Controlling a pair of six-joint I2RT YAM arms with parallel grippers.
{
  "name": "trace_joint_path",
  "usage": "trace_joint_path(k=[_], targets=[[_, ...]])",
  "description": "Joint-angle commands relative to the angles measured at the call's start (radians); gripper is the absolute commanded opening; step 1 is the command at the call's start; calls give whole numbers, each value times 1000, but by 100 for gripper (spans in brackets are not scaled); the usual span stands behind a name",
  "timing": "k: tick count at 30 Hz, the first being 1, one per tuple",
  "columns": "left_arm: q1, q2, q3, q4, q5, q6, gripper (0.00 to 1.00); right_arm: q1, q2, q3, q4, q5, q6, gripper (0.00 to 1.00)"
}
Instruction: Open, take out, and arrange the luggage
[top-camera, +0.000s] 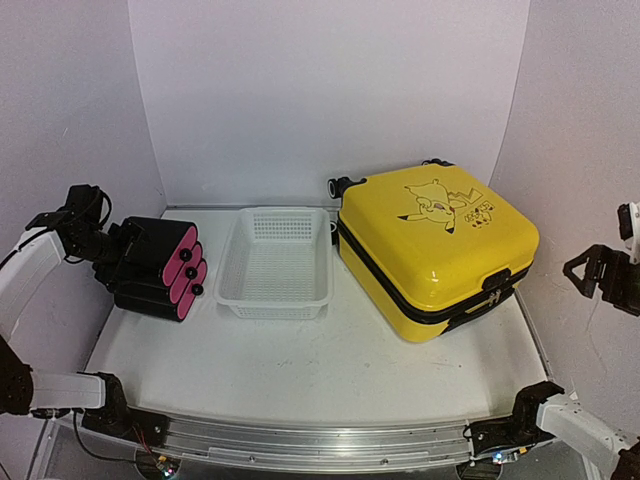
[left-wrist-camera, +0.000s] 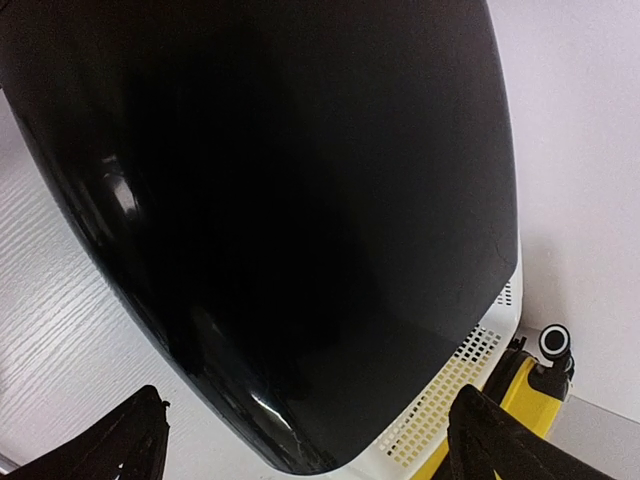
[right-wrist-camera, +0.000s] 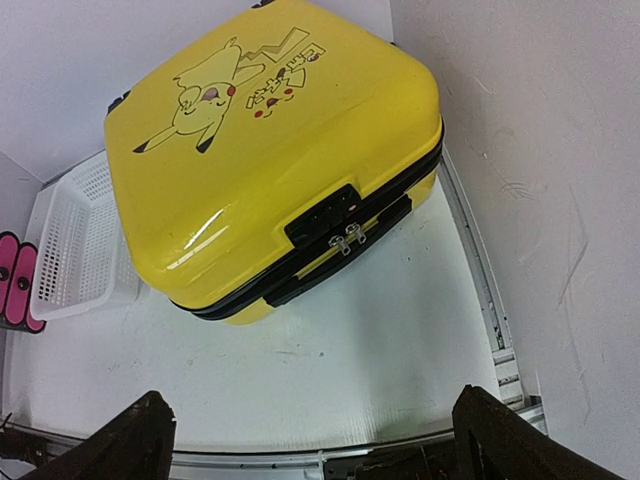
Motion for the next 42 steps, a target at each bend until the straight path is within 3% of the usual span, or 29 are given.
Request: trace_joint_path(k=[1, 9, 19, 25, 29, 33, 38, 42], targets=[[5, 15, 7, 39, -43, 0, 95, -4, 5, -6, 41, -15, 3, 98], [22, 91, 57, 53, -115, 131, 97, -4, 13, -1, 45, -33, 7, 98], [27, 207, 216, 122, -118, 418, 96, -5, 6, -1, 43, -81, 10, 98], [8, 75, 198, 110, 6, 574, 94, -5, 5, -9, 40, -86, -2, 98], [-202, 0, 165, 105, -5, 664, 94, -4, 18, -35, 44, -114, -22, 98], [-437, 39, 163, 102, -29, 685, 93, -4, 51, -45, 46, -162, -34, 98], [-629, 243, 260, 106, -58, 693, 93, -4, 60, -51, 49, -224, -26, 98], [-684, 466, 392, 108, -18, 718, 89, -4, 55, -47, 47, -257, -8, 98]])
